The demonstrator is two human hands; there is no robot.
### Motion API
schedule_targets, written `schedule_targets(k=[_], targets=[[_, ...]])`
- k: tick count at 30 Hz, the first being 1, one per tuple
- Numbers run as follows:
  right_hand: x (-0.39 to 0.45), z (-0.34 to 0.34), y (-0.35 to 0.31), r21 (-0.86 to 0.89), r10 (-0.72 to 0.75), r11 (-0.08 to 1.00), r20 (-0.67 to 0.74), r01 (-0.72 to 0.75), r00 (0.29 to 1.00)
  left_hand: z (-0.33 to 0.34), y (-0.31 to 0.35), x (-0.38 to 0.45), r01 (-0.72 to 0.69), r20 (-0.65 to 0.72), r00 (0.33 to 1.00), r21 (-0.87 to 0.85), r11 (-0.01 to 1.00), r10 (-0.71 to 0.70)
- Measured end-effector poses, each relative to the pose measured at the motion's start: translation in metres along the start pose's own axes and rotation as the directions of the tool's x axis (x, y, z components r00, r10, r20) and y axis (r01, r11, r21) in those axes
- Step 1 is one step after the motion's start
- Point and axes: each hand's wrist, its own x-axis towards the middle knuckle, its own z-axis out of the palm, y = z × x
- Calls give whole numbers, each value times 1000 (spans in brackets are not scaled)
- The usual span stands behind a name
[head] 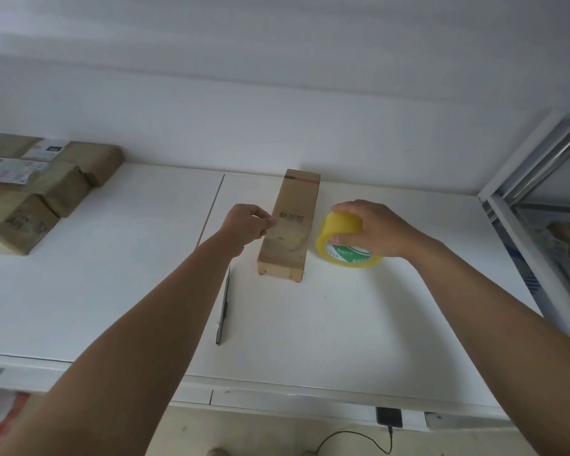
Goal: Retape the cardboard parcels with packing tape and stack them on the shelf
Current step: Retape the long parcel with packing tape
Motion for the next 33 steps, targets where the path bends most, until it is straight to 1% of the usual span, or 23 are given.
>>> schedule_targets(k=[4,7,16,22,29,31,33], targets=[[0,7,1,-10,3,1000,39,-2,999,6,-7,4,-29,-36,999,148,989,35],[-1,10,1,-24,6,1000,61,-4,998,11,-11,3,-22,-49,998,209,978,33],[0,16,3,-34,32,999,81,-29,996,20,-12,6,-36,-81,995,252,967,59],[1,21,6,-35,47,998,95,-44,994,22,-15,9,-23,-83,995,262,965,46],[5,25,9,-43,42,998,95,-38,995,24,-20,11,-49,-89,992,339,940,84],[6,26,10,-45,42,998,98,-38,994,26,-25,10,-34,-103,992,304,952,69],[7,26,11,-46,42,998,98,-37,994,27,-29,9,17,-110,994,176,984,3]])
